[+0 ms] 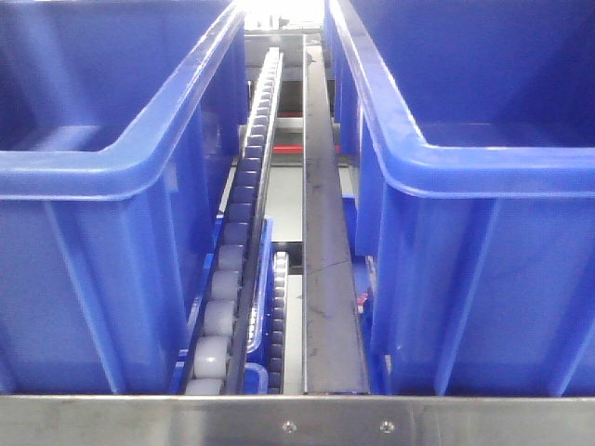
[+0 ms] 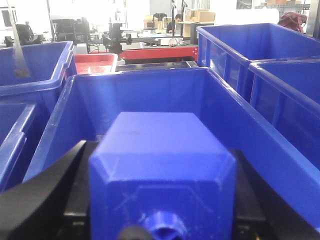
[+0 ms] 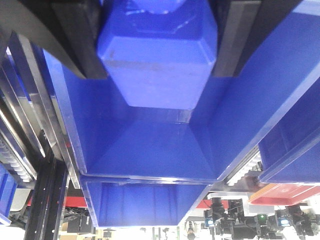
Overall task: Pick and sort blue part to right shelf
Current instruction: 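Turn and drive the base up to the shelf of blue bins, then lower the left gripper into the bin and release the blue part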
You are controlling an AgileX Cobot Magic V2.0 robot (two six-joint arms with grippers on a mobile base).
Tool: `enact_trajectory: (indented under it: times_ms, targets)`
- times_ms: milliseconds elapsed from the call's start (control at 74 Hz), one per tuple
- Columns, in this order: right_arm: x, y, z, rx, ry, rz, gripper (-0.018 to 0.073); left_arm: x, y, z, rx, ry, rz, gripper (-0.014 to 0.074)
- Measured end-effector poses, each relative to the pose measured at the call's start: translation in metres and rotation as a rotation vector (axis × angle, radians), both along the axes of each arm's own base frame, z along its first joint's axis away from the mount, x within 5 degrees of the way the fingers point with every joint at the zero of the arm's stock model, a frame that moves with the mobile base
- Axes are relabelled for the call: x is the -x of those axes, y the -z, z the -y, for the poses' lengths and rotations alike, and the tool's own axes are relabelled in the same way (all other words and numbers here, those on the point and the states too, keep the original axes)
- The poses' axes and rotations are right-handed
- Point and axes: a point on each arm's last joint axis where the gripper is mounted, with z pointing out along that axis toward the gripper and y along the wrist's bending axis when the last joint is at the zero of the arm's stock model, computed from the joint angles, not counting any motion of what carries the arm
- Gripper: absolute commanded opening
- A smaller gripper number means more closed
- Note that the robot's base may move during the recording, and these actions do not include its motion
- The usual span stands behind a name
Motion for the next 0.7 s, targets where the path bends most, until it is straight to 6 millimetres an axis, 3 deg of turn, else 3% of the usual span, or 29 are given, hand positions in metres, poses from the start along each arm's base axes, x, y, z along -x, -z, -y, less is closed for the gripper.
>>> enact_trajectory:
  times_ms: [703]
  targets:
    - [0.0, 0.0, 0.0, 0.0, 0.0, 0.0, 0.0277, 0.0, 0.0, 0.0001, 0.001, 0.001, 0.0, 0.0312]
